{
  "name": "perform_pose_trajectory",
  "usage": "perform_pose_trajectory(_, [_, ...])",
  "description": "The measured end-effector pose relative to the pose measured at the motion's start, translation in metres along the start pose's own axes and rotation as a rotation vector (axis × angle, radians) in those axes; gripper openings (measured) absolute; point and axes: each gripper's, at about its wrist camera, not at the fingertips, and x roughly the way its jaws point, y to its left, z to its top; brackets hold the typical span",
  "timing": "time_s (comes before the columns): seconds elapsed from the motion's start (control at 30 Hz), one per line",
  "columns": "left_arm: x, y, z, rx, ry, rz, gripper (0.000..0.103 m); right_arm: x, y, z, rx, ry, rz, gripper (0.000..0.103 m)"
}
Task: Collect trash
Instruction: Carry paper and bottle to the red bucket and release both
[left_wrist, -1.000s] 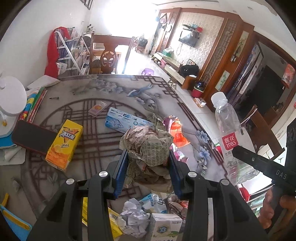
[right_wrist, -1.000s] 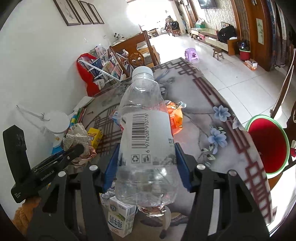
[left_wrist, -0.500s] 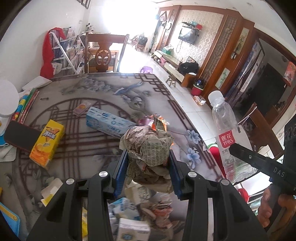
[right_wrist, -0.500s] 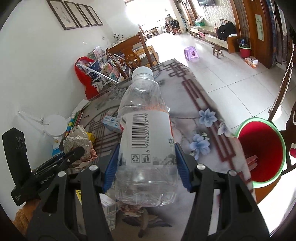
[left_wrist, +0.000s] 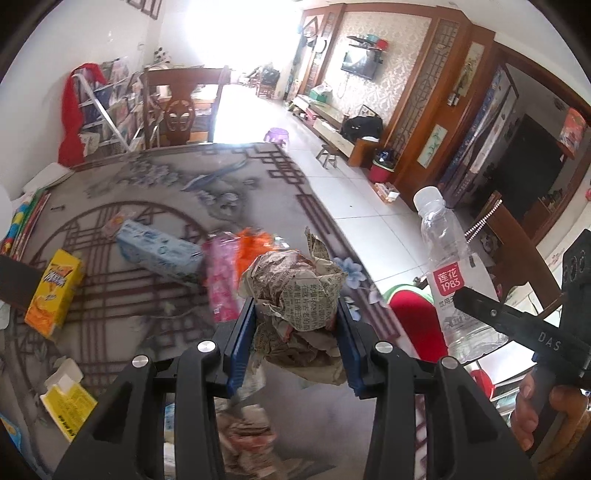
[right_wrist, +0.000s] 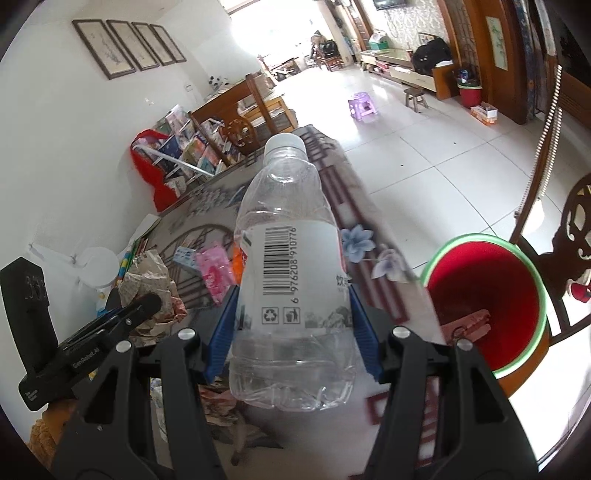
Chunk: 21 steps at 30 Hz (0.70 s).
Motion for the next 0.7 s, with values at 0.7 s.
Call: perform_pose_trajectory(0.7, [0.090, -0.135, 0.011, 0.187, 0.148, -0.190, 0.039, -0.018, -0.155, -0.010, 0.267, 0.023, -0.226, 0.056])
